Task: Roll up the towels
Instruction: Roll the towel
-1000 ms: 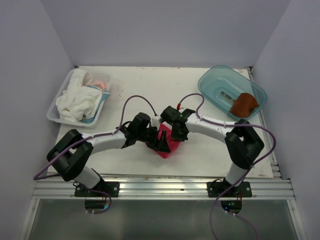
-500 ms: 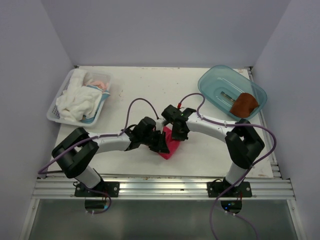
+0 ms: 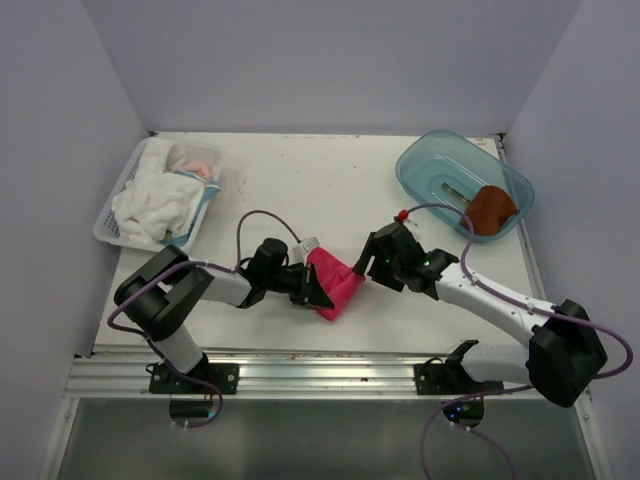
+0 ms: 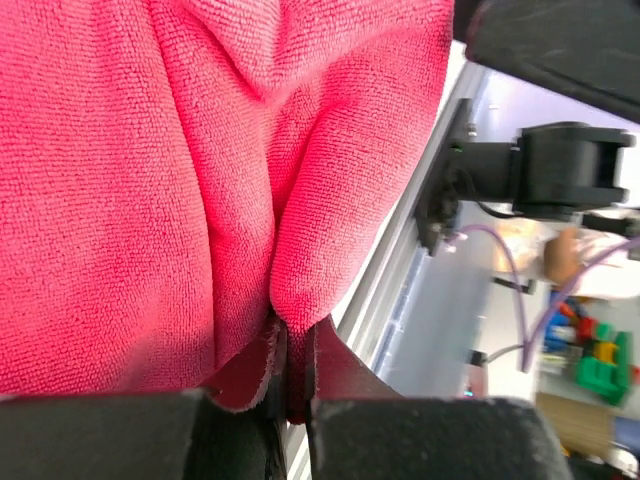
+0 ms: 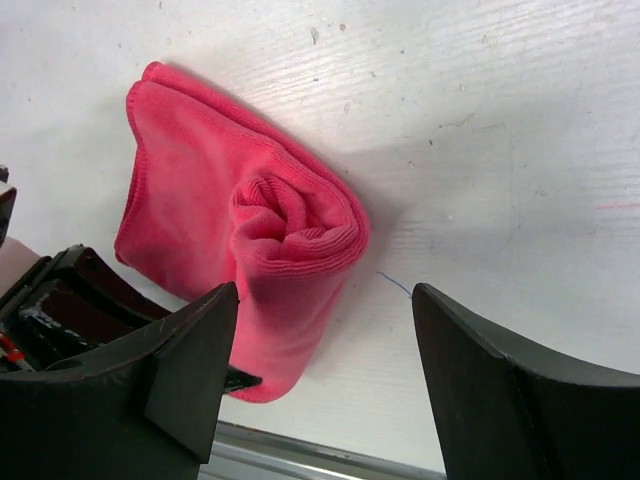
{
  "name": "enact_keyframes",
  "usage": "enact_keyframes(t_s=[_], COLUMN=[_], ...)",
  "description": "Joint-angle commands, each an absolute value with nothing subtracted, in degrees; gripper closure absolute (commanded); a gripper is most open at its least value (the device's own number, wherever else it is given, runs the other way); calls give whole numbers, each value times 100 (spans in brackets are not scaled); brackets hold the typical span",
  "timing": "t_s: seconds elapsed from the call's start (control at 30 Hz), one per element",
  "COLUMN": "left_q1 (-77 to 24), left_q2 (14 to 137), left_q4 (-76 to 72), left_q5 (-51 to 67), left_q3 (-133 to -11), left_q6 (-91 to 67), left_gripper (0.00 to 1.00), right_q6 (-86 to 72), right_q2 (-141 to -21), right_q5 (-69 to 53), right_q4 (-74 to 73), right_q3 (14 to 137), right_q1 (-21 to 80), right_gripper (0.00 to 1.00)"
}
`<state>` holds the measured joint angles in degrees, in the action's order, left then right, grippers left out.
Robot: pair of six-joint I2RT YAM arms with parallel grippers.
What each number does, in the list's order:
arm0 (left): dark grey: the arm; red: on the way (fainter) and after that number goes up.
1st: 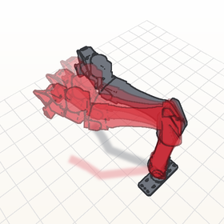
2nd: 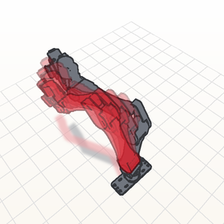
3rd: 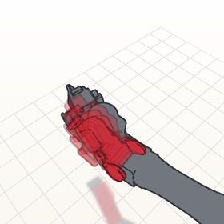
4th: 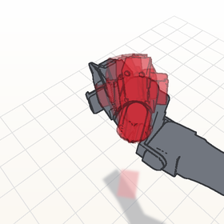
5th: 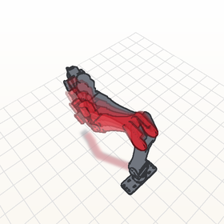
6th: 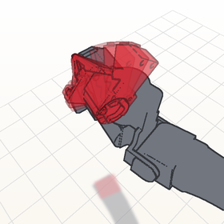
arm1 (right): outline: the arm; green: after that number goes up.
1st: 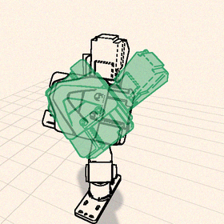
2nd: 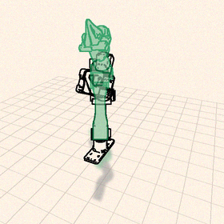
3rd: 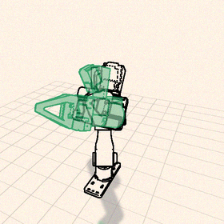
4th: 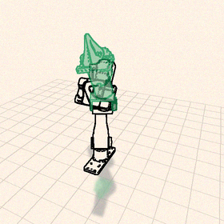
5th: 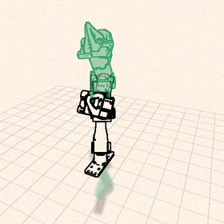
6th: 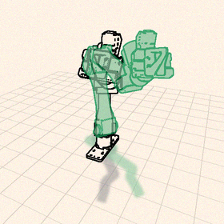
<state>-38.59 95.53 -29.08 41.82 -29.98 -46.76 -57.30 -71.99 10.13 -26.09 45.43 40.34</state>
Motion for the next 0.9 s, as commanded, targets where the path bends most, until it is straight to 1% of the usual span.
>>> enact_keyframes(t_s=[0.0,0.17,0.33,0.57,0.87], left_q1=[-3700,-3630,-3525,-3428,-3261], left_q2=[9746,10002,10300,10468,10644], left_q4=[-4392,-4886,-5923,-6345,-6882], left_q5=[4842,5097,5291,5326,5405], left_q3=[-2664,-2575,-2303,-2180,-2074], left_q6=[-5491,-5862,-6547,-6855,-7207], left_gripper=[100,100,100,100,100], right_q6=[-6116,-6082,-6126,-6231,-6381], right_q2=[-7005,-7136,-7233,-7189,-7936], right_q5=[695,387,237,255,18], right_q4=[-1208,-152,474,1046,1879], right_q3=[3774,3384,3147,2716,2540], right_q1=[3956,3937,3938,3937,3999], right_gripper=[26,25,25,24,23])
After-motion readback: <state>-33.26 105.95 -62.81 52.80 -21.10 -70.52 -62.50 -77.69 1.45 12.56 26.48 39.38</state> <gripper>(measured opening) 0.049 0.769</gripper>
